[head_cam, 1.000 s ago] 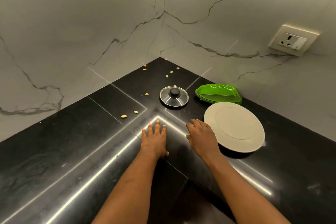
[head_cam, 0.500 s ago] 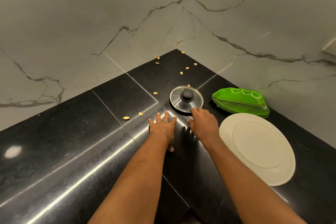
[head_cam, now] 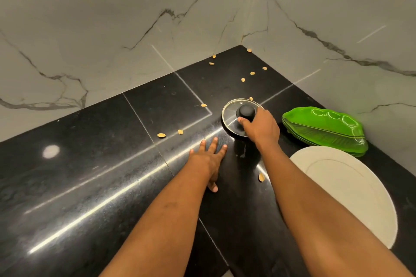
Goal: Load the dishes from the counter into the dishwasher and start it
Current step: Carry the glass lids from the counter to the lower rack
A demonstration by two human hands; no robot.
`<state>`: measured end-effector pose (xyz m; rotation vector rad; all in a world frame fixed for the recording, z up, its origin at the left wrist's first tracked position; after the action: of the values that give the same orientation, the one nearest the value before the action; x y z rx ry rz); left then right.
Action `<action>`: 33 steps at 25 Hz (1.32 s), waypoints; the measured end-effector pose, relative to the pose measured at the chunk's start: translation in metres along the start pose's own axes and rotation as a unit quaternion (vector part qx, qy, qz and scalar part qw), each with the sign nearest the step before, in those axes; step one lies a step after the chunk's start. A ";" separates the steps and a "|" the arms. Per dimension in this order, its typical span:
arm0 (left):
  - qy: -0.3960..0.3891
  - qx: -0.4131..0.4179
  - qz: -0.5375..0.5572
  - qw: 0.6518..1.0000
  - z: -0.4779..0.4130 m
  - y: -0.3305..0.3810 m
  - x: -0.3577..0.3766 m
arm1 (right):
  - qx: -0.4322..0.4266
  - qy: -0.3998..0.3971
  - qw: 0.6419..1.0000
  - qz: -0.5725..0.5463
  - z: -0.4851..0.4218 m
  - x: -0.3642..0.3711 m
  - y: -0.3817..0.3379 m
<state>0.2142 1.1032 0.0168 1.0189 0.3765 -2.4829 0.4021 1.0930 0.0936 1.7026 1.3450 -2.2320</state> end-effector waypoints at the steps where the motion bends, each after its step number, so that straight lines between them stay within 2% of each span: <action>1: -0.002 -0.001 0.001 1.000 0.000 0.000 0.000 | -0.001 -0.007 1.000 -0.002 -0.004 0.004 -0.001; 6: -0.010 -0.002 -0.002 1.000 -0.004 -0.001 0.003 | 0.022 -0.003 0.999 -0.028 -0.016 0.010 0.000; 12: -0.004 -0.006 -0.005 1.000 -0.002 -0.004 0.001 | 0.016 0.040 0.998 -0.052 0.007 -0.002 0.004; 17: 0.069 -0.006 0.014 0.997 0.016 -0.007 -0.007 | -0.036 0.086 0.995 -0.044 0.058 -0.028 0.001; 23: 0.187 -0.070 0.053 0.979 0.056 -0.009 0.012 | -0.055 0.099 0.993 -0.027 0.124 -0.037 0.005; 33: 0.221 -0.031 0.050 0.974 0.139 0.003 0.065 | 0.007 0.154 0.988 -0.020 0.252 -0.066 0.017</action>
<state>0.0911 1.0270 0.0662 1.5238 0.5174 -2.1274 0.2426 0.8921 0.1435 2.1130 1.4315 -2.0647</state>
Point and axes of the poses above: each hand's wrist, its own z-axis away from the middle knuckle, its own x-axis out of the palm, y = z × x, the point moved 10 cm from there along -z, towards the middle knuckle, and after that the axes turned 14 degrees about -z, right-handed, at the moved point
